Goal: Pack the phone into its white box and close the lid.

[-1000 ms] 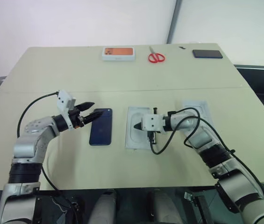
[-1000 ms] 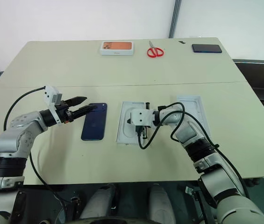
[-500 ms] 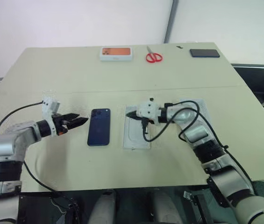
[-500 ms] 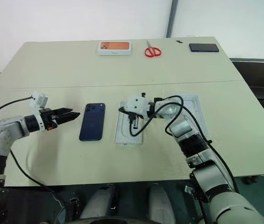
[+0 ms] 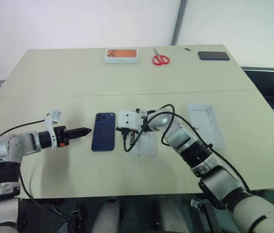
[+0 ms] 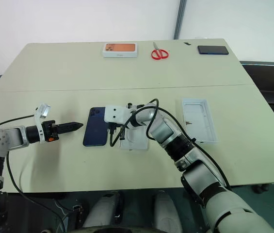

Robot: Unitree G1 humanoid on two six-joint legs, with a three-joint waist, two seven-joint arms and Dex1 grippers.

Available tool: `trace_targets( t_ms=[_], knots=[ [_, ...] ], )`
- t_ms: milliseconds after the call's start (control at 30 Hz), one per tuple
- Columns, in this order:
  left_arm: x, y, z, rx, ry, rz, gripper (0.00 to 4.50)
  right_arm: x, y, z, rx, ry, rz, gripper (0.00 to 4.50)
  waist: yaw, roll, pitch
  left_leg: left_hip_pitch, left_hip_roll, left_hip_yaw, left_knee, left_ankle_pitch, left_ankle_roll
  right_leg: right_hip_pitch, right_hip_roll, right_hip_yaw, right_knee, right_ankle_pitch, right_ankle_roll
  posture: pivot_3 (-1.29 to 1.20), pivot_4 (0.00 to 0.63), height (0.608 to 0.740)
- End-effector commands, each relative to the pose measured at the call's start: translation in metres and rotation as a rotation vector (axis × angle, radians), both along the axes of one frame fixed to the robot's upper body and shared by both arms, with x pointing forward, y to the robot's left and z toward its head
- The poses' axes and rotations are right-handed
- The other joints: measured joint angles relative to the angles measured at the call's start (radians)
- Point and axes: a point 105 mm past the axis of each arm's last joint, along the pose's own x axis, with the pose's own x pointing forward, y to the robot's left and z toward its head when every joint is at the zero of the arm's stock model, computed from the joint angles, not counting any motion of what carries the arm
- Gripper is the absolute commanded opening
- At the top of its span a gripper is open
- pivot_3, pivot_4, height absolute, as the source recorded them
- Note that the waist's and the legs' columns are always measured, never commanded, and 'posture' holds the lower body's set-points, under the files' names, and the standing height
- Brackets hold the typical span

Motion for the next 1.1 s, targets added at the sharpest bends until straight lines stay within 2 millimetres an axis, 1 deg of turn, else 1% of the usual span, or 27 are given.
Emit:
trace_targets(
  t_ms=[33,100,133,333,533,633,733,867,967,1100],
  knots=[
    [-0.004,-0.011,-0.006,-0.032,0.053,-0.033,3.45,-0.002,0.008,0.004,-0.028,-0.03,0.027,0.02,0.001,0.0,0.0,0.0,0.0,0.0,0.0,0.0,0.0,0.0,0.0,0.0,0.0,0.0,0.0,0.0,0.15,0.74],
    [-0.003,-0.014,-0.01,-0.003,0.048,-0.036,3.45,0.0,0.006,-0.002,-0.07,-0.049,0.021,0.02,0.001,0.0,0.0,0.0,0.0,0.0,0.0,0.0,0.0,0.0,0.0,0.0,0.0,0.0,0.0,0.0,0.15,0.74],
    [-0.002,-0.016,-0.012,0.003,0.054,-0.036,3.45,0.0,0.007,-0.004,-0.069,-0.03,0.013,0.02,0.002,0.0,0.0,0.0,0.0,0.0,0.0,0.0,0.0,0.0,0.0,0.0,0.0,0.0,0.0,0.0,0.15,0.74],
    [0.0,-0.025,-0.022,0.006,0.09,-0.036,3.45,0.004,0.013,-0.007,-0.073,-0.031,-0.017,0.02,0.006,0.0,-0.002,0.001,-0.001,0.0,0.0,0.0,-0.001,0.001,-0.001,0.0,0.0,0.0,0.0,0.0,0.15,0.74],
    [-0.005,-0.041,-0.031,0.015,0.147,-0.094,3.45,0.004,0.018,-0.005,-0.056,-0.035,-0.015,0.02,0.007,0.0,-0.003,0.001,-0.001,0.0,0.0,0.0,-0.001,0.002,-0.001,0.0,0.0,0.0,0.0,0.0,0.15,0.74],
    [-0.002,-0.049,-0.033,0.01,0.164,-0.104,3.45,0.005,0.018,-0.005,-0.057,-0.036,-0.017,0.02,0.007,0.001,-0.004,0.002,-0.001,0.0,0.0,0.0,-0.001,0.002,-0.001,0.0,0.0,0.0,0.0,0.0,0.15,0.74],
    [0.0,-0.062,-0.029,-0.02,0.176,-0.132,3.45,0.005,0.017,-0.004,-0.06,-0.04,-0.013,0.02,0.01,0.003,-0.007,0.003,-0.002,0.0,0.0,0.0,-0.001,0.004,-0.001,-0.001,0.0,0.0,0.0,0.0,0.15,0.74],
    [0.002,-0.071,-0.024,-0.05,0.176,-0.146,3.45,0.005,0.017,-0.004,-0.058,-0.035,-0.018,0.02,0.012,0.004,-0.008,0.007,-0.003,0.0,-0.001,0.0,-0.001,0.01,-0.002,-0.003,-0.002,0.0,0.0,0.0,0.15,0.74],
    [0.001,-0.082,-0.013,-0.087,0.163,-0.182,3.45,0.005,0.015,-0.006,-0.065,-0.035,-0.018,0.02,0.013,0.004,-0.008,0.009,-0.004,0.0,-0.002,0.0,-0.001,0.012,-0.004,-0.003,-0.003,0.0,0.0,0.0,0.15,0.74],
    [0.006,-0.08,-0.005,-0.121,0.146,-0.155,3.45,0.006,0.015,-0.008,-0.069,-0.039,-0.022,0.02,0.008,0.003,-0.008,0.009,-0.004,-0.001,-0.003,0.0,-0.001,0.012,-0.005,-0.003,-0.004,0.0,0.001,0.0,0.15,0.74]
  ],
)
